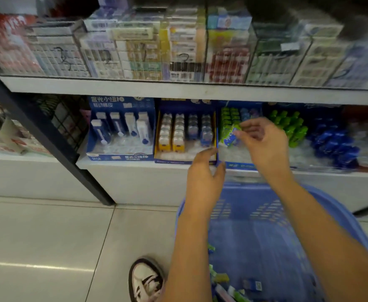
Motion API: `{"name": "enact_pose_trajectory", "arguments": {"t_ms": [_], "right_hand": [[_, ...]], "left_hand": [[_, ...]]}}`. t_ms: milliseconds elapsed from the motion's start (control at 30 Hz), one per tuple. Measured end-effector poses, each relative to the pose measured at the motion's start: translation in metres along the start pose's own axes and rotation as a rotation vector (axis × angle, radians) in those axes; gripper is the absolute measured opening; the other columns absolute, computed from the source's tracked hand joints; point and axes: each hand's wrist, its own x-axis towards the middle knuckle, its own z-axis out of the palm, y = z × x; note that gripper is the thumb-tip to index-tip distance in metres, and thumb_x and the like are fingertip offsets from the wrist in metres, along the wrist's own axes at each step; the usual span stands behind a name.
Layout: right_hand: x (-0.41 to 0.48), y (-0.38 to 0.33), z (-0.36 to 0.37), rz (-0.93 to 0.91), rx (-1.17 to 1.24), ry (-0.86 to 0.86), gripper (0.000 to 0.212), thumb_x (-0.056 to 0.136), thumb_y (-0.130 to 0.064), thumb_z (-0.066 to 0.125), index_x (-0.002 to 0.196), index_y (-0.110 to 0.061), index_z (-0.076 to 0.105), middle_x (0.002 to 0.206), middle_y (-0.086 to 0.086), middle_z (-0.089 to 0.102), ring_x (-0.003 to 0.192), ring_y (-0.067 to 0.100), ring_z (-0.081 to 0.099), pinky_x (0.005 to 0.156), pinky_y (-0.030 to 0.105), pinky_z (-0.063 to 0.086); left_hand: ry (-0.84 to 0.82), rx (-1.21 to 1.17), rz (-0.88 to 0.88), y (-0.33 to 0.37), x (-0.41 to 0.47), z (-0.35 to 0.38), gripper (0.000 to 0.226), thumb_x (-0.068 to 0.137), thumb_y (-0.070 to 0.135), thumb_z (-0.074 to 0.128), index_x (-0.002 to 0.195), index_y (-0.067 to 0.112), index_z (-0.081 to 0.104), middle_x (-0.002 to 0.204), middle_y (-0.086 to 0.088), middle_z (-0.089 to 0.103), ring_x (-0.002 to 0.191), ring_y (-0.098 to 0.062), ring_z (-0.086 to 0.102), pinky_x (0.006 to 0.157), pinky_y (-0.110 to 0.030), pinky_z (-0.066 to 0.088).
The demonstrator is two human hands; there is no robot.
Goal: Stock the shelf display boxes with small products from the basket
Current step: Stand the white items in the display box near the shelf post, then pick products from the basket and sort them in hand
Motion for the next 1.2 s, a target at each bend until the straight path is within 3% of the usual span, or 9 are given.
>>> {"name": "enact_pose_trajectory", "arguments": {"t_ms": [167,300,500,667,767,867,967,1067,1200], "right_hand": [[0.018,0.02,0.001,-0.139,-0.269,-0.087,0.013,0.082,-0.013,0.071,0.093,-0.006,0.068,0.082,0.001,0.066,0.069,0.006,0.058,0.064,0.0,0.043],[0.024,0.023,0.003,-0.186,-0.299,-0.133,0.015,0.082,-0.013,0.071,0.094,-0.004,0.069,0.085,0.004,0.069,0.072,0.01,0.06,0.065,0.001,0.043],[0.022,0.027,0.005,-0.226,-0.397,-0.24,0.017,0.079,-0.01,0.073,0.093,-0.001,0.071,0.093,0.014,0.072,0.082,0.024,0.069,0.081,0.036,0.055],[0.025,0.018,0.0,-0.254,-0.539,-0.311,0.022,0.081,-0.014,0.071,0.097,0.0,0.072,0.103,0.018,0.065,0.09,0.029,0.062,0.084,0.033,0.049],[0.018,0.011,-0.011,-0.266,-0.575,-0.34,0.023,0.084,-0.018,0.068,0.101,-0.003,0.072,0.102,0.014,0.064,0.086,0.02,0.059,0.082,0.022,0.044],[-0.008,0.021,-0.036,-0.148,-0.494,-0.401,0.014,0.08,-0.025,0.073,0.084,-0.012,0.072,0.077,0.001,0.065,0.061,0.002,0.049,0.058,0.005,0.036],[-0.055,0.066,-0.057,0.098,-0.559,-0.686,0.012,0.079,-0.024,0.074,0.084,-0.014,0.072,0.08,0.002,0.07,0.068,0.006,0.06,0.061,0.004,0.039],[-0.11,0.129,-0.068,0.341,-0.74,-1.106,0.025,0.081,-0.016,0.069,0.106,-0.01,0.07,0.108,0.008,0.07,0.092,0.016,0.061,0.084,0.026,0.046],[-0.157,0.191,-0.075,0.483,-0.812,-1.348,0.049,0.086,-0.015,0.066,0.133,-0.013,0.052,0.133,0.008,0.055,0.116,0.025,0.054,0.1,0.034,0.044]], "left_hand": [[-0.111,0.264,0.065,-0.01,-0.005,0.018,0.045,0.092,0.012,0.056,0.136,0.011,0.048,0.141,-0.003,0.044,0.132,-0.016,0.037,0.104,-0.009,0.022],[-0.109,0.306,0.091,-0.013,-0.002,0.018,0.044,0.092,0.012,0.055,0.136,0.012,0.049,0.14,-0.002,0.046,0.131,-0.016,0.038,0.105,-0.011,0.023],[-0.117,0.319,0.09,-0.015,-0.001,0.017,0.044,0.092,0.012,0.054,0.136,0.013,0.049,0.14,-0.001,0.047,0.131,-0.016,0.04,0.104,-0.015,0.027],[-0.153,0.323,0.091,-0.009,-0.005,0.014,0.044,0.094,0.013,0.053,0.138,0.01,0.047,0.144,-0.003,0.044,0.133,-0.017,0.039,0.104,-0.013,0.025],[-0.056,0.276,0.118,-0.004,-0.017,0.015,0.03,0.095,0.016,0.052,0.123,0.011,0.059,0.127,-0.005,0.058,0.116,-0.017,0.053,0.096,-0.019,0.039],[-0.047,0.26,0.016,-0.01,-0.029,0.02,0.022,0.095,0.02,0.051,0.089,0.007,0.068,0.084,-0.008,0.068,0.076,-0.019,0.061,0.068,-0.028,0.046],[-0.415,0.516,-0.21,-0.033,-0.042,0.041,0.023,0.09,0.014,0.052,0.078,-0.001,0.064,0.071,-0.016,0.058,0.066,-0.024,0.05,0.061,-0.034,0.037],[-0.893,0.685,-0.318,-0.062,-0.075,0.075,0.02,0.09,0.011,0.05,0.086,0.0,0.066,0.075,-0.014,0.058,0.068,-0.026,0.052,0.065,-0.032,0.042],[-1.269,0.847,-0.362,-0.109,-0.129,0.108,0.032,0.092,0.013,0.055,0.121,0.001,0.059,0.126,-0.018,0.058,0.112,-0.032,0.057,0.093,-0.036,0.045]]}}
